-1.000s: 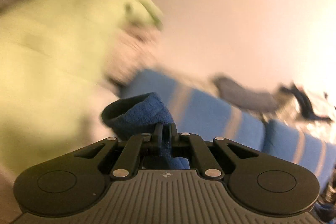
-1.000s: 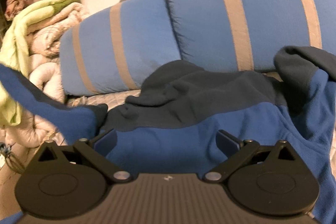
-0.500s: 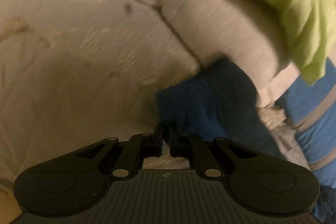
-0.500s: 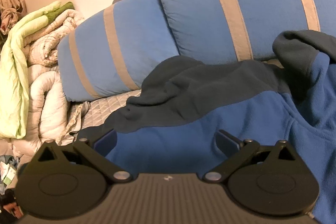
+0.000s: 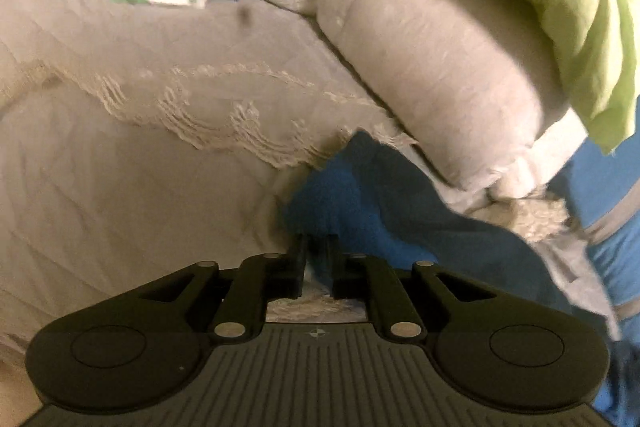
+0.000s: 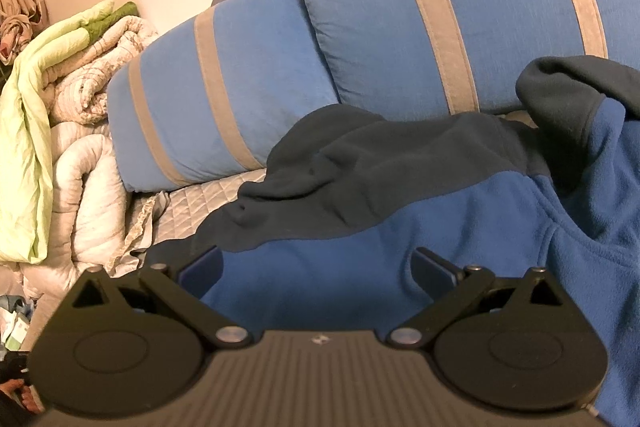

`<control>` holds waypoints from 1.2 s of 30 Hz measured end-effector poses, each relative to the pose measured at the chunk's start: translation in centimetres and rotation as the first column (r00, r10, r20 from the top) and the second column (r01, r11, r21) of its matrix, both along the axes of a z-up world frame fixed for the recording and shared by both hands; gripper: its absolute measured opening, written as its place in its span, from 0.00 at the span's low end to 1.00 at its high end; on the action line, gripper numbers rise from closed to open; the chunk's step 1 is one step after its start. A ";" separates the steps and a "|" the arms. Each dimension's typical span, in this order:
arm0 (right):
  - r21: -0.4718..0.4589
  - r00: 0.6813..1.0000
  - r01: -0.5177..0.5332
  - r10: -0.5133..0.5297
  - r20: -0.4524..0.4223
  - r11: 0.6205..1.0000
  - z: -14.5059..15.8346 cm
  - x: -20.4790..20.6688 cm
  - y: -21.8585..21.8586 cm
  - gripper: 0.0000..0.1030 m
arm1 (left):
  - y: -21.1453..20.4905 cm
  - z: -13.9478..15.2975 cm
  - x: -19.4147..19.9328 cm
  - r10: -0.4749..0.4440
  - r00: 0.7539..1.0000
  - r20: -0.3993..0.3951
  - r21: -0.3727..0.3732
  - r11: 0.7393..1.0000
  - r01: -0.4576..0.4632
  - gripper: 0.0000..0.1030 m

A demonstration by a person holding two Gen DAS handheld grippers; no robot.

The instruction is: Fold clothes

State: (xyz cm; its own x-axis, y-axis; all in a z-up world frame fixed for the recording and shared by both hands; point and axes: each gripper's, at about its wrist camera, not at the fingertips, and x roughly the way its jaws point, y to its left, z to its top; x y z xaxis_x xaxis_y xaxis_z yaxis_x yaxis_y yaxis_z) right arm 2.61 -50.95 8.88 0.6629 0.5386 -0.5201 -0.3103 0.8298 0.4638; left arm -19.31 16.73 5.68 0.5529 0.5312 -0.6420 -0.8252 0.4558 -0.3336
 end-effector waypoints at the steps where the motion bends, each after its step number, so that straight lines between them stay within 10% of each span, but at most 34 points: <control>1: -0.002 1.000 0.001 -0.001 -0.001 1.000 0.0 0.0 0.0 1.00 | 0.0 0.4 -0.1 0.001 1.000 0.011 0.005 1.000 -0.001 0.26; 3: 0.000 1.000 0.002 -0.002 -0.003 1.000 0.1 0.0 0.0 1.00 | -0.1 1.3 -0.3 -0.002 0.999 0.039 0.012 1.000 0.002 0.42; 11: 0.002 1.000 0.008 -0.008 -0.015 1.000 0.0 0.1 -0.2 1.00 | -3.4 5.4 2.5 -0.192 0.974 0.124 0.012 0.981 0.192 0.50; 21: -0.006 0.999 0.019 -0.020 -0.030 1.000 -0.2 0.2 -0.4 1.00 | -11.8 6.2 9.6 -0.510 0.854 0.105 0.039 0.860 0.508 0.50; 26: -0.009 0.999 0.018 -0.019 -0.038 1.000 -0.3 0.3 -0.4 1.00 | -15.9 4.7 12.3 -0.652 0.757 0.037 0.058 0.758 0.650 0.50; 36: -0.016 0.999 0.013 -0.014 -0.044 1.000 -0.4 0.4 -0.3 1.00 | -24.2 2.5 16.4 -0.863 0.483 -0.145 0.112 0.471 0.875 0.50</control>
State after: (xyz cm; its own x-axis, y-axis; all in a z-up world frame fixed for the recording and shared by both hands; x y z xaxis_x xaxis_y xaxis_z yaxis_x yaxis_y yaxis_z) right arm 3.05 -51.22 8.51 0.6461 0.5212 -0.5575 -0.2781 0.8411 0.4640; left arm -2.94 -7.49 8.17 0.7503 -0.1109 -0.6517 0.0099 0.9876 -0.1567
